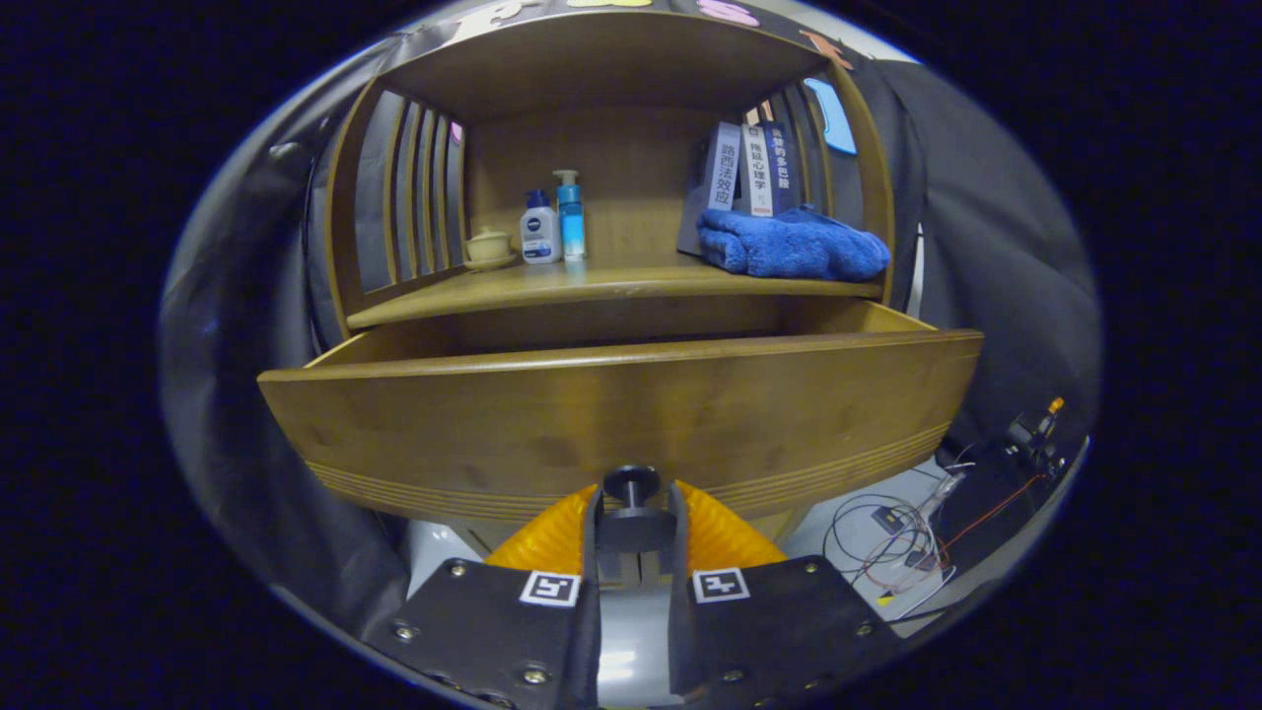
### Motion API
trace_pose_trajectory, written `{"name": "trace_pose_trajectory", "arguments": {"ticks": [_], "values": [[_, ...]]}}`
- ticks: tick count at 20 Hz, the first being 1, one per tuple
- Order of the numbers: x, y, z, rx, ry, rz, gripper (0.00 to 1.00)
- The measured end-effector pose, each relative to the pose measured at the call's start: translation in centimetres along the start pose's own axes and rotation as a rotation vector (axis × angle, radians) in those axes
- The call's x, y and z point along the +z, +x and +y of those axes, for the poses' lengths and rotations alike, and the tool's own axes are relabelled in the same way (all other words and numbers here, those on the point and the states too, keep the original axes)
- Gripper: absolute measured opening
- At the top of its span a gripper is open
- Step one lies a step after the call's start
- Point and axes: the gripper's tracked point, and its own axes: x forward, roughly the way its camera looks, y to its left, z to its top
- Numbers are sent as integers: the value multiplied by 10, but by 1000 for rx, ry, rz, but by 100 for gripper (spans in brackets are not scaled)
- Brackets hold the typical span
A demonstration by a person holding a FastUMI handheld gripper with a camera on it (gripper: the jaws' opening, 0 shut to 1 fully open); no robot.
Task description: Pull open the drawer, take out the items inside it, and place them on the countertop above the cabinet.
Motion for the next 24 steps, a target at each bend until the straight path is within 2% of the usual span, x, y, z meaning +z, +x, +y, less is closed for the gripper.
{"name": "trace_pose_trajectory", "arguments": {"ticks": [7,13,15,17,19,21,24], "values": [[-27,-40,-6,-36,-37,82,27],[-29,-43,-4,-27,9,82,28],[-29,-43,-4,-35,10,90,37],[-31,-46,-3,-40,-2,98,43],[-30,-56,0,-38,-16,87,43],[-21,-68,2,-38,-22,58,52],[2,-82,12,-18,-33,-9,52]]}}
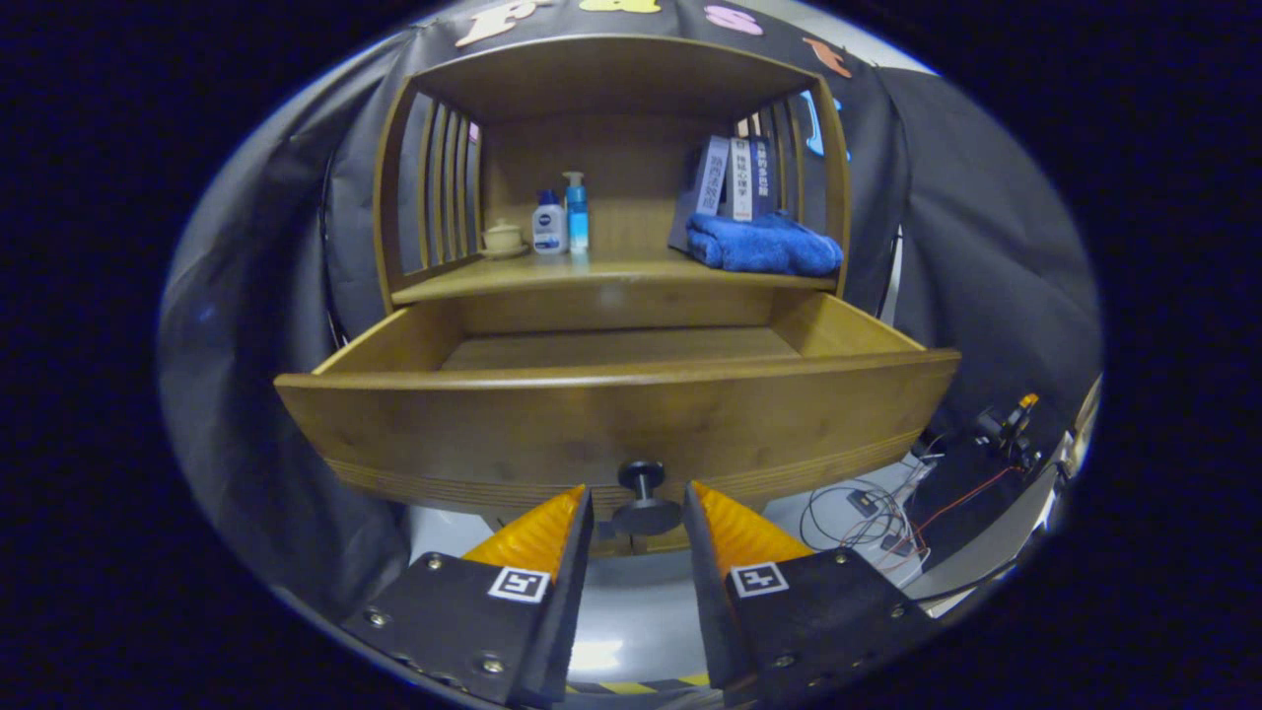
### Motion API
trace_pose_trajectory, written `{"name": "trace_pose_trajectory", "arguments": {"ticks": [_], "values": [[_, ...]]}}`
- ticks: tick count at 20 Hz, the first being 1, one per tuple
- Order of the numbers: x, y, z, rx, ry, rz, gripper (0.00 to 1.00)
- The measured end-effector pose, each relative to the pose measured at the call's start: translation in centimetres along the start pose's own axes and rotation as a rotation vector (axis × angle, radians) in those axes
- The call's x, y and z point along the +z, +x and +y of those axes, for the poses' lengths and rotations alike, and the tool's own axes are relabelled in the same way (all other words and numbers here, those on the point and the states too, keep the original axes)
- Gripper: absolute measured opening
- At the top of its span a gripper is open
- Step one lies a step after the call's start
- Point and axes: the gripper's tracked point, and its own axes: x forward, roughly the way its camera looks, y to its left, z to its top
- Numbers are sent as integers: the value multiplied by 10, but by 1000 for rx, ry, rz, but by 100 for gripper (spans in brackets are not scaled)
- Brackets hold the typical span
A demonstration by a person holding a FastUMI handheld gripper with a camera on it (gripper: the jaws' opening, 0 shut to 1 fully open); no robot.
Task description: Pull open the drawer, take out the items inside it, and place them on the countertop above the cabinet.
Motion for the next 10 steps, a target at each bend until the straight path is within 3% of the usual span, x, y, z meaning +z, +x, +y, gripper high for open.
{"name": "trace_pose_trajectory", "arguments": {"ticks": [5,10], "values": [[66,-12,11,-8,-20,-131,52],[121,27,18,-32,-12,-124,55]]}}
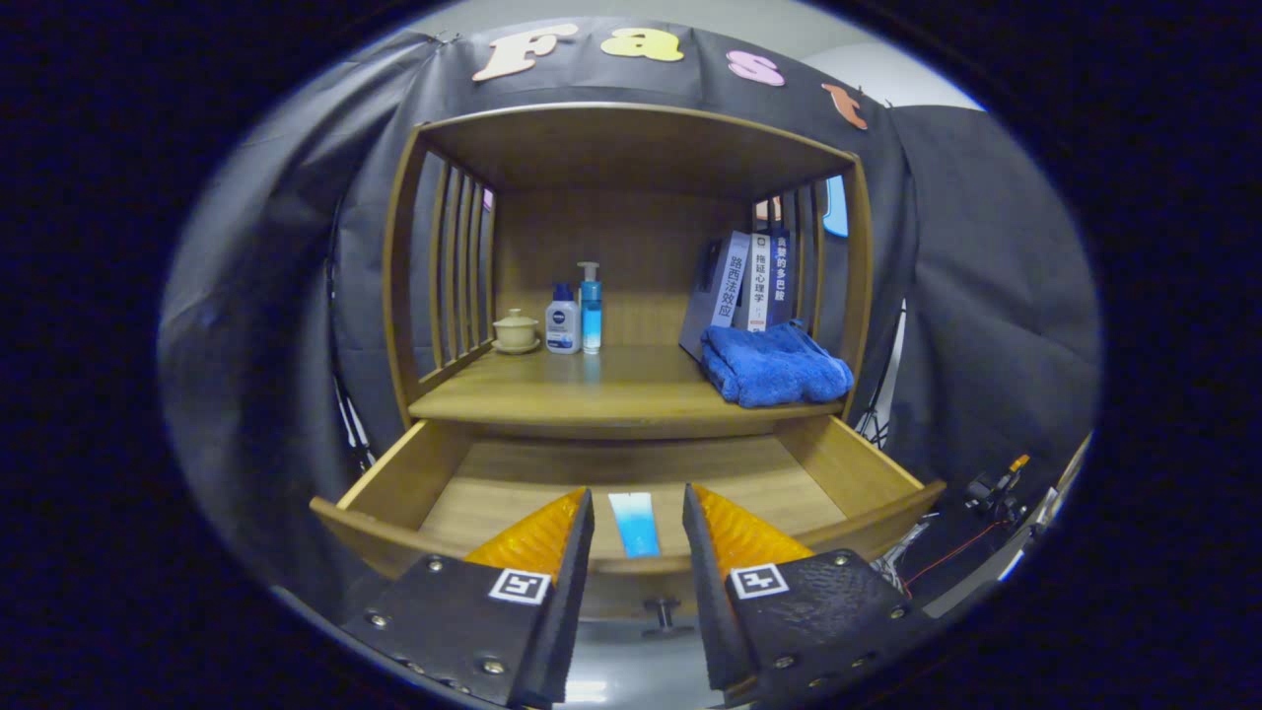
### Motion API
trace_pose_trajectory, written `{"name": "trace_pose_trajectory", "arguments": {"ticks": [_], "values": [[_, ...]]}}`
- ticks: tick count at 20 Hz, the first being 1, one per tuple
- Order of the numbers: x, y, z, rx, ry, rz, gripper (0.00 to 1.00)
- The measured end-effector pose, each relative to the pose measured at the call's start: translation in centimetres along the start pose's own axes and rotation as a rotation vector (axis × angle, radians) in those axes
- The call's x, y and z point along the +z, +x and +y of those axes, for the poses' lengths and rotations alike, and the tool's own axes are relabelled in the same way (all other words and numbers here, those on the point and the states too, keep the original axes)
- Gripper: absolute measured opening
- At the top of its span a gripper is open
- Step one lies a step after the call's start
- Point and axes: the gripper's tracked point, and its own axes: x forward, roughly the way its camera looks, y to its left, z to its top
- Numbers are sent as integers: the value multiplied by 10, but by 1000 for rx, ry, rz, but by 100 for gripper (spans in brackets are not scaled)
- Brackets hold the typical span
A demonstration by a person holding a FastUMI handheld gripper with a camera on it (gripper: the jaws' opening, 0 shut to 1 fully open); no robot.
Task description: Pull open the drawer, take out the items inside it, and place them on the countertop above the cabinet.
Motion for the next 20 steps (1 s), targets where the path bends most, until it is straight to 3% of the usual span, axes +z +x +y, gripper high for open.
{"name": "trace_pose_trajectory", "arguments": {"ticks": [9,12,13,16,20], "values": [[8,96,-1,-91,81,260,59],[-24,115,-4,-134,90,431,59],[-37,121,-6,-146,81,491,64],[-65,132,-4,-134,79,588,70],[-98,138,-2,-132,62,719,70]]}}
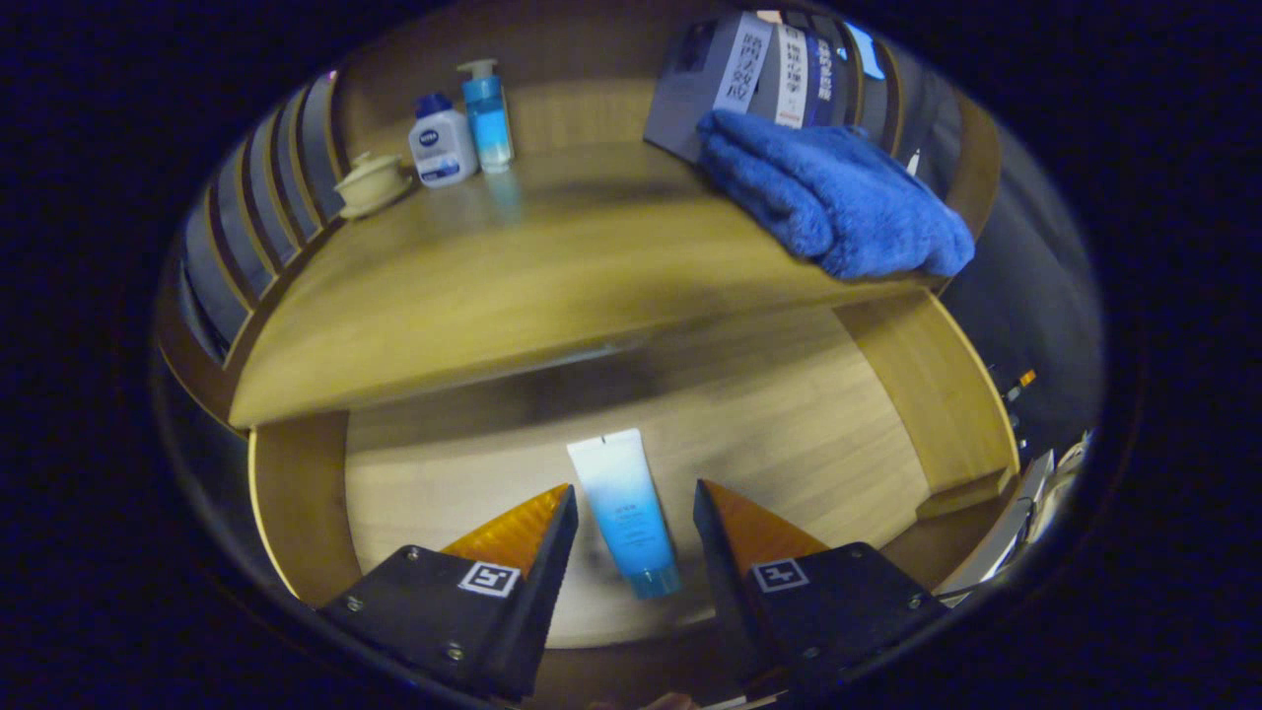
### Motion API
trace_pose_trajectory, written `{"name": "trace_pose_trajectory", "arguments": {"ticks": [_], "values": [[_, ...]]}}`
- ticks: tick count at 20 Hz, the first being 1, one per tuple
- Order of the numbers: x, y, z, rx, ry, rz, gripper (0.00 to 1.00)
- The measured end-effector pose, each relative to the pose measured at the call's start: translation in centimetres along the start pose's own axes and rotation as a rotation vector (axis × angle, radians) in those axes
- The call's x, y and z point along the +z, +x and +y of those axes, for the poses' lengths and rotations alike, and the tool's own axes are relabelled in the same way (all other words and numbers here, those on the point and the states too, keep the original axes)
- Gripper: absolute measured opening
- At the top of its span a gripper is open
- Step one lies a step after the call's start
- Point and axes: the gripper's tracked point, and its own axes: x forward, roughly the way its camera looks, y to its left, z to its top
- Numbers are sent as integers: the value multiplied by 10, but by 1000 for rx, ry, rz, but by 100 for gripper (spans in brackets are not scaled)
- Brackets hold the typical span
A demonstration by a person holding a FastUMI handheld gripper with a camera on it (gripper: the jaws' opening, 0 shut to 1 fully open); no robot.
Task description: Pull open the drawer, take out the items inside it, and place them on the countertop above the cabinet.
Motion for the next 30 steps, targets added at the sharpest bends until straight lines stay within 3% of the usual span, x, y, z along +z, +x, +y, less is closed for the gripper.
{"name": "trace_pose_trajectory", "arguments": {"ticks": [10,11,15,18,30], "values": [[-34,29,1,7,-45,217,70],[-34,30,4,21,-47,213,66],[-25,32,6,28,-27,155,44],[-12,28,15,65,-13,91,39],[18,-82,-9,-40,-37,-113,39]]}}
